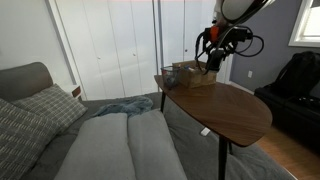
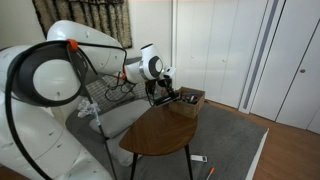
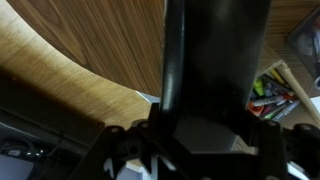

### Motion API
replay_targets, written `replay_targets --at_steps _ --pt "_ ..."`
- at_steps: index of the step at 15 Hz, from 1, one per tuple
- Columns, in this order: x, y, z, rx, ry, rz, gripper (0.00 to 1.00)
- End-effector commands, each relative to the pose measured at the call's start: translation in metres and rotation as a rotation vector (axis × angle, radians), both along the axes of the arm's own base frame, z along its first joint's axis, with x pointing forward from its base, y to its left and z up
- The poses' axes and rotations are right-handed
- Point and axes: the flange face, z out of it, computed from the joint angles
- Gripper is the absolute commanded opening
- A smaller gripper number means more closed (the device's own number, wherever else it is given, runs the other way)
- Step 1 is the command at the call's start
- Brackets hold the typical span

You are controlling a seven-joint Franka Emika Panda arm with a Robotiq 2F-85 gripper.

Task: Put the black object in the bin

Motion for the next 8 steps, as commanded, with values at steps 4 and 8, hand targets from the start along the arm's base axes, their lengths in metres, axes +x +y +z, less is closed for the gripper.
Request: replay_targets --at_steps 4,8 --pt "0.066 0.063 0.032 -0.263 -0.206 0.154 0.46" --pt "0.104 0.121 0.031 -0.455 -0.313 0.288 0.46"
